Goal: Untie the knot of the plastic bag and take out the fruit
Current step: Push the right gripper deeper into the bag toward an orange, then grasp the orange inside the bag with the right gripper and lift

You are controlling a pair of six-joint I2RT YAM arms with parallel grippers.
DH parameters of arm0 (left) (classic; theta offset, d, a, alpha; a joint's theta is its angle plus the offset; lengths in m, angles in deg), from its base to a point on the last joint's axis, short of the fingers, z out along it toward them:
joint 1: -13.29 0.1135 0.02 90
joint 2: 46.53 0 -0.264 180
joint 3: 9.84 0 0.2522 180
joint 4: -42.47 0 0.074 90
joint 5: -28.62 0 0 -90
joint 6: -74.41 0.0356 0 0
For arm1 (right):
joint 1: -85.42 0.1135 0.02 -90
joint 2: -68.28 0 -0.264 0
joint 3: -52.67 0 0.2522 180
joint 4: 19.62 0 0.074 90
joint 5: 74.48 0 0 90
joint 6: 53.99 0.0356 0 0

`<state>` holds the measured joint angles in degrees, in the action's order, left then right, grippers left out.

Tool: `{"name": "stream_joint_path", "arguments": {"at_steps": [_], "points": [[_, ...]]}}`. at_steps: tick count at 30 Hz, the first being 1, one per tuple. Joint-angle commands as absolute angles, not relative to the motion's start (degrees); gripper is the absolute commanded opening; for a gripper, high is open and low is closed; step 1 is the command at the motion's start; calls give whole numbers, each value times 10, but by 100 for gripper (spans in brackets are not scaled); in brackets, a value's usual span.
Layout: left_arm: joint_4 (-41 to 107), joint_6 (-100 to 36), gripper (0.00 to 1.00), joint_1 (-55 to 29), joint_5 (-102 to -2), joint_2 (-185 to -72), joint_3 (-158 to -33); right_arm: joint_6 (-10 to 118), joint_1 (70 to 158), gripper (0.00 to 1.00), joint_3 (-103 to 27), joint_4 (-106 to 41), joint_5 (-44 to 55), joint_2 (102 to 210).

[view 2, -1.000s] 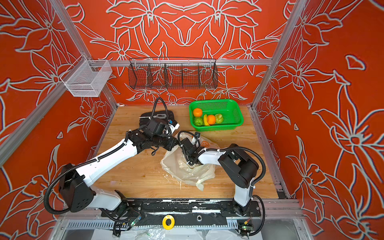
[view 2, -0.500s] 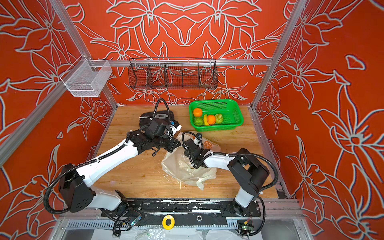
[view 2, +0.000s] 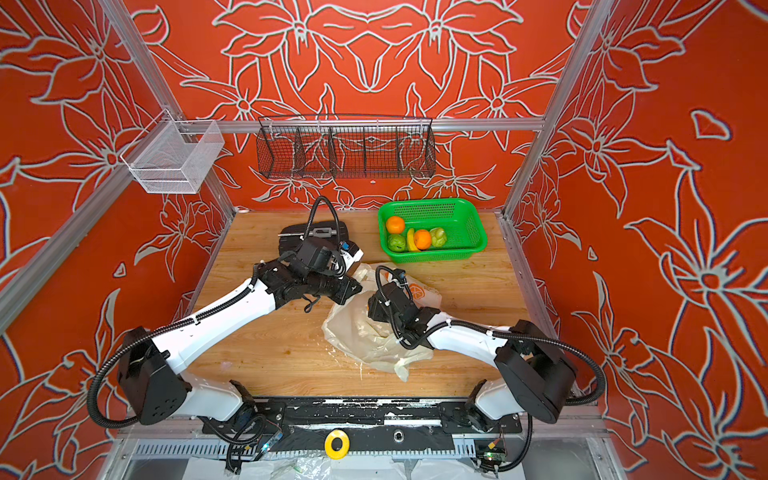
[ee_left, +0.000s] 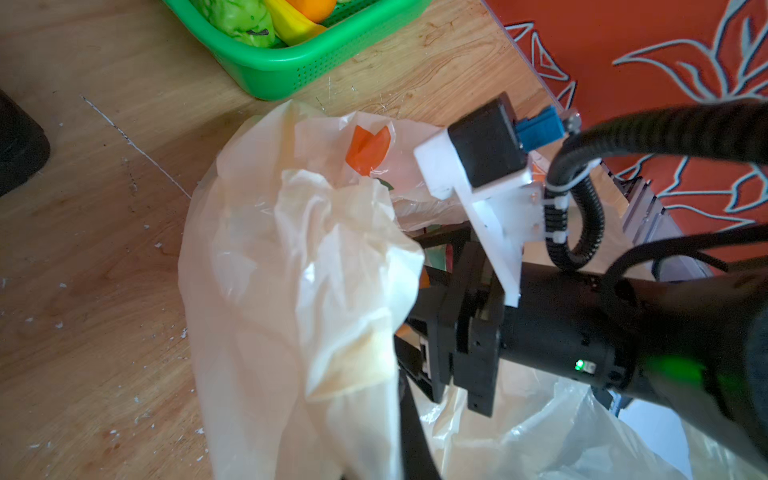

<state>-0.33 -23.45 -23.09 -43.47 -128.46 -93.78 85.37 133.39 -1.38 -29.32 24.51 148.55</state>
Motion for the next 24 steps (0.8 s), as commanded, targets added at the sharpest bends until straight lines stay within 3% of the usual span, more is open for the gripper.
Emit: {"name": "stream_joint_path", "arguments": {"at_steps": [1,5,13,19,24], "points": [[-4,-226,18,-232,-426,-1275,-944,840,1340,59,3,-315,195,1452],[5,-225,30,-233,-427,-1264,-936,837,1341,59,10,-342,176,1405],[24,-217,37,-232,-405,-1242,-923,816,1341,59,-3,-405,185,1312],[59,-212,41,-232,-380,-1211,-898,796,1341,59,-28,-459,231,1245],[101,-206,55,-232,-343,-1181,-870,775,1341,59,-52,-493,289,1194]]}}
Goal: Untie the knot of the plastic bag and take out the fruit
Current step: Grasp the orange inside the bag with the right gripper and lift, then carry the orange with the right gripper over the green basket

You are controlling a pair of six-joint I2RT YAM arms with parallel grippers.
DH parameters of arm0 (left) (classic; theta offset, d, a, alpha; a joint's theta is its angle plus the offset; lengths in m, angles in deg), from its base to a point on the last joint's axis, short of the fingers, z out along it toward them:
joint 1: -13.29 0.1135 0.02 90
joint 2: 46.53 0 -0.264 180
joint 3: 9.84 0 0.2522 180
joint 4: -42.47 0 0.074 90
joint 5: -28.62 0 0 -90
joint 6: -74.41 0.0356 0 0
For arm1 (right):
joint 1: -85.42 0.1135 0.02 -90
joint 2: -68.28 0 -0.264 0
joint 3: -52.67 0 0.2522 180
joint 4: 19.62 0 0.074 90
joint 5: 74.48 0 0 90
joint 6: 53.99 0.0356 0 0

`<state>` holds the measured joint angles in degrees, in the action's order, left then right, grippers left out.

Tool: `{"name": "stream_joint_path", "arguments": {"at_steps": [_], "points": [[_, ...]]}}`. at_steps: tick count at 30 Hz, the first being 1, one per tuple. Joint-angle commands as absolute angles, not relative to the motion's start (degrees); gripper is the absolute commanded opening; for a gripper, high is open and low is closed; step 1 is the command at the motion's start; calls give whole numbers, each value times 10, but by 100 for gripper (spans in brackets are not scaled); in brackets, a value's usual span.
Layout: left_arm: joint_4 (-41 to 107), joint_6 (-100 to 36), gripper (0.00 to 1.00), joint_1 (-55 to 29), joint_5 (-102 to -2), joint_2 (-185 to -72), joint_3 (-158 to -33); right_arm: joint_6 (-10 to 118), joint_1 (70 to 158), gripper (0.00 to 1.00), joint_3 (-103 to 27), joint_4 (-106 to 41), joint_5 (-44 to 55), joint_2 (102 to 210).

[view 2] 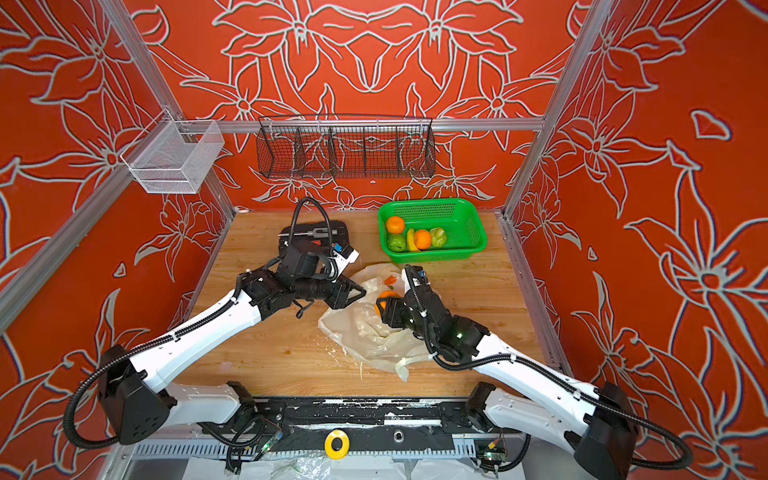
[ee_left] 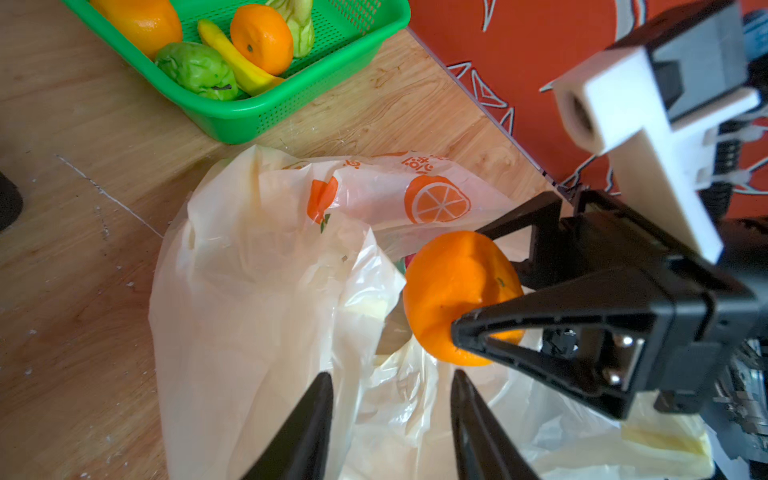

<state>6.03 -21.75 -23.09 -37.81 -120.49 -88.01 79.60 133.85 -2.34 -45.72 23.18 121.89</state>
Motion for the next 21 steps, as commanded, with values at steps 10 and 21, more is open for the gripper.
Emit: {"name": "stream_joint_path", "arguments": {"at_steps": [10,21], "points": [[116,-206,93,-232,-357,-1161,-855,745,1269,61,-93,-480,347,1176],[94,-182,97,-232,-428,-1124,-854,697,1108,61,-191,-473,266,1322]]}}
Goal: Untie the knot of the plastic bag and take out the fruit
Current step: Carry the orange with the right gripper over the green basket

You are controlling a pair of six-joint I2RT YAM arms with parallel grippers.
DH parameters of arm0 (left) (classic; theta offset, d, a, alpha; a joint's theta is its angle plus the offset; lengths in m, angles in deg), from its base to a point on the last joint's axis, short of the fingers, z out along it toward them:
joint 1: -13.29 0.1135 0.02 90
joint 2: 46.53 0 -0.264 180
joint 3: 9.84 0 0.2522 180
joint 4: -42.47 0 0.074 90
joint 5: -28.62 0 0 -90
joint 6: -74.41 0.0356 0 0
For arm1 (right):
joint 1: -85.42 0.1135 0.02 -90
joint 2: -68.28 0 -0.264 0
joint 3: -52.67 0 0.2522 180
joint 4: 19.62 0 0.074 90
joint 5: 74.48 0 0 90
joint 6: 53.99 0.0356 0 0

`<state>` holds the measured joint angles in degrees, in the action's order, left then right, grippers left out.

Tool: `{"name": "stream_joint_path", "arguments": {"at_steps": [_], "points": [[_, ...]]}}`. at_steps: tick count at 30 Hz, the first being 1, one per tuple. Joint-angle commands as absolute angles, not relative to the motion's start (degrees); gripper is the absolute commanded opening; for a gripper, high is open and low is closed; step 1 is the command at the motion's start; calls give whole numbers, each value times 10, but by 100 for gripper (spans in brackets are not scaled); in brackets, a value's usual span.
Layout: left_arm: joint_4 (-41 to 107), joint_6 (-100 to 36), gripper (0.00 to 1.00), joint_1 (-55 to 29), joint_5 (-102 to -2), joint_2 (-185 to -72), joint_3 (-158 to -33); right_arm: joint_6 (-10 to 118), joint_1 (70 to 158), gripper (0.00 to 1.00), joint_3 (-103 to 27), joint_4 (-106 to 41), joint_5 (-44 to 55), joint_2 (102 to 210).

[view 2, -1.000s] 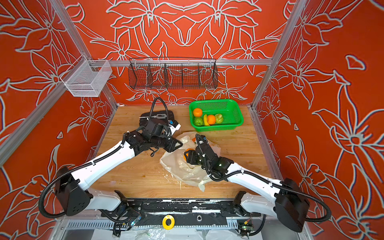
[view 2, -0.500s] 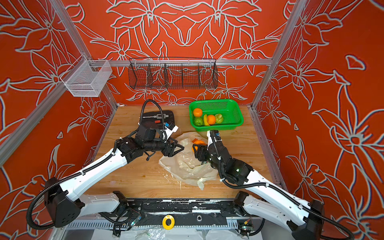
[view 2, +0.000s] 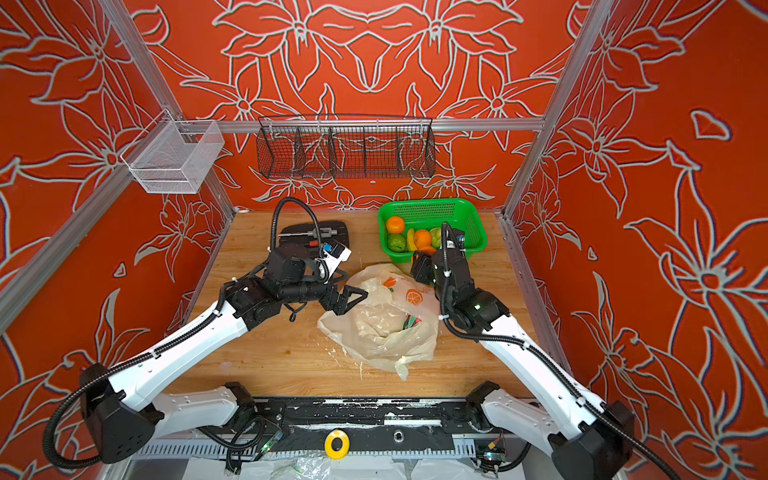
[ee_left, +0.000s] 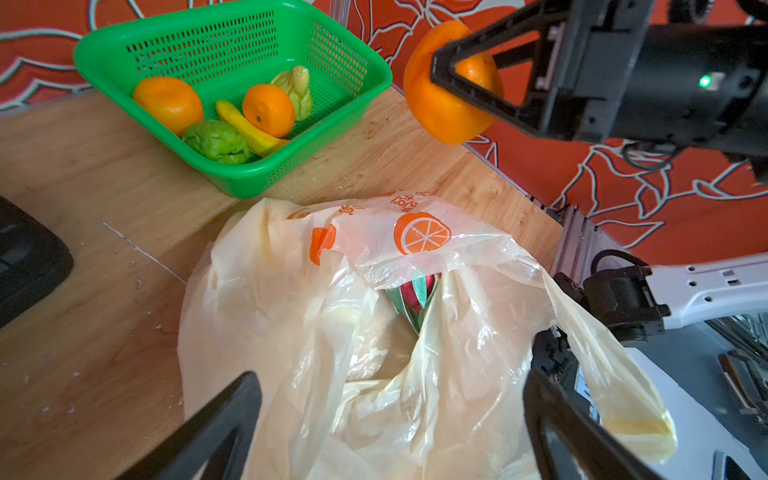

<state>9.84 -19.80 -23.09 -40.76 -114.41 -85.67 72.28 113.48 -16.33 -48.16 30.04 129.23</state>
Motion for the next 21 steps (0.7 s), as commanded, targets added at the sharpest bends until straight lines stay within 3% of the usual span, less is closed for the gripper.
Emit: {"name": "stream_joint_path", "arguments": {"at_steps": [1,11,21], "points": [[96,-181,97,-233,-430,-1122,-852,694,1096,61,-202,-467,253,1339],[99,-181,97,-232,-422,-1128,-850,696,984,60,-292,-416,140,1499],[96,-177,97,-232,-424,-1131,-851,709,891,59,-393,-448,129,1631]]}}
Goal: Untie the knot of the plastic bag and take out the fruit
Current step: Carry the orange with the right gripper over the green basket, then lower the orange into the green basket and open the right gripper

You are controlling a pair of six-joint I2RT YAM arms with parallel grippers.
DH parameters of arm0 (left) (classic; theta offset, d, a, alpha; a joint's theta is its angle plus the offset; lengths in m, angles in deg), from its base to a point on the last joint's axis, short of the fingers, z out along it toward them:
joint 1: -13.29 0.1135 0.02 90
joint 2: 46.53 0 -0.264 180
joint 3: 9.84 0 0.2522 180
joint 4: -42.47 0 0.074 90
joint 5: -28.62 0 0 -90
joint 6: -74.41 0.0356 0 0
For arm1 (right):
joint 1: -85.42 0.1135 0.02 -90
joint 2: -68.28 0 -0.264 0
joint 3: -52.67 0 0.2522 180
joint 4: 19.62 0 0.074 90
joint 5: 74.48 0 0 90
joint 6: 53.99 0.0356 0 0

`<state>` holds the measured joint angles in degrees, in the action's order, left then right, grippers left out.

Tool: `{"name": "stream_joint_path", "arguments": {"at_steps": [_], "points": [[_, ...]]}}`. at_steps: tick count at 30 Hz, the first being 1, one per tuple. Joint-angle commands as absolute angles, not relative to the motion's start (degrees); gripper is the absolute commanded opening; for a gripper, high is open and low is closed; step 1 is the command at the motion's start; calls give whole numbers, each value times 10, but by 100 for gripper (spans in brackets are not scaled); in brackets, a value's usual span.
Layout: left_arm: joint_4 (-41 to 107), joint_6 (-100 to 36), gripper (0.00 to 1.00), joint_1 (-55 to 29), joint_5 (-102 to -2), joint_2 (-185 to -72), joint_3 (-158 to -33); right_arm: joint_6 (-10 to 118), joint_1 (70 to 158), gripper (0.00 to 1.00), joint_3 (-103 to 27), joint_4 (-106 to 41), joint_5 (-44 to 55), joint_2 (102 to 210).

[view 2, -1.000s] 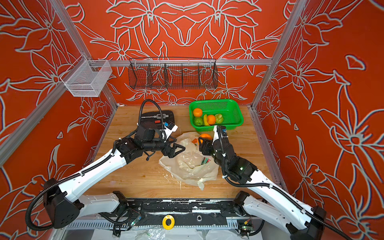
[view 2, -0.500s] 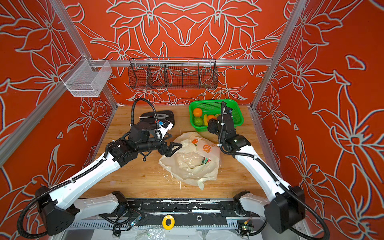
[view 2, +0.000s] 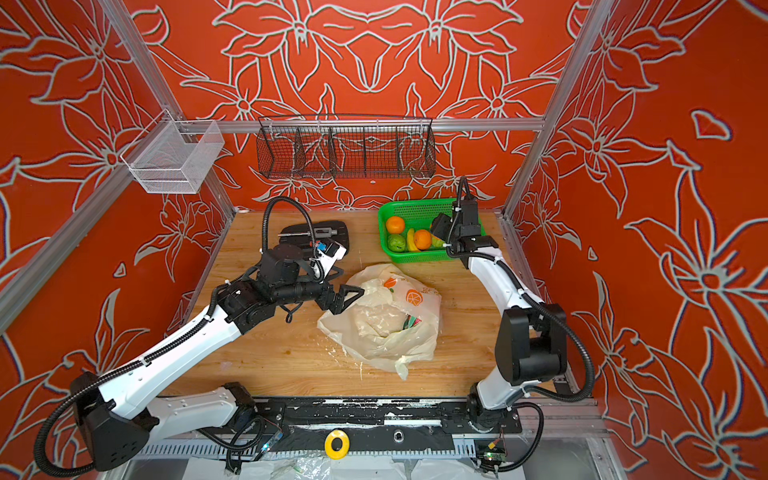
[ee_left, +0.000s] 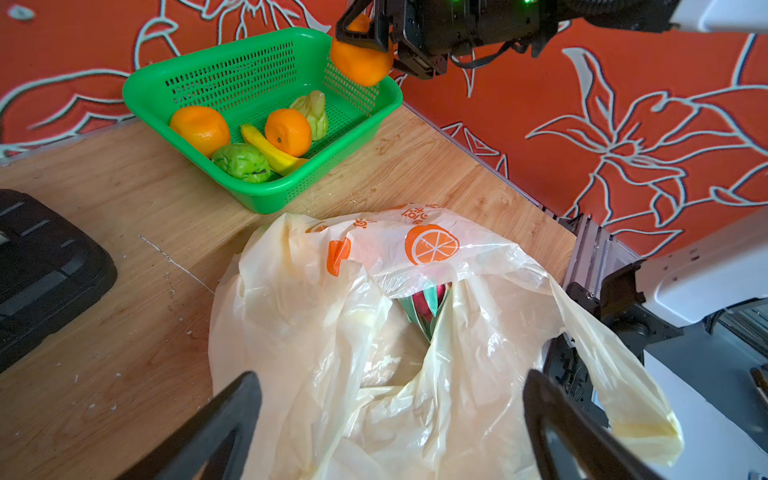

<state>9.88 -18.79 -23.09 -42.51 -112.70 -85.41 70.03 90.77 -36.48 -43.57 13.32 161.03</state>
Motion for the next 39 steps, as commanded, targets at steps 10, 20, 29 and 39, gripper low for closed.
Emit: {"name": "stream_joint_path", "arguments": {"at_steps": [10,20,29,39], "points": [[94,-175,97,-232,-425,-1133,-853,726,822,59,-471,-501,117,1737],[92,-174,97,-232,-426,-1136,-854,711,807,59,-554,-565,117,1841],[93,-175,97,-231,-424,-1136,-855,709,807,60,-563,-584,112,1889],[92,-178,97,-232,-419,-1138,-856,703,809,73,-590,-621,111,1897]]}}
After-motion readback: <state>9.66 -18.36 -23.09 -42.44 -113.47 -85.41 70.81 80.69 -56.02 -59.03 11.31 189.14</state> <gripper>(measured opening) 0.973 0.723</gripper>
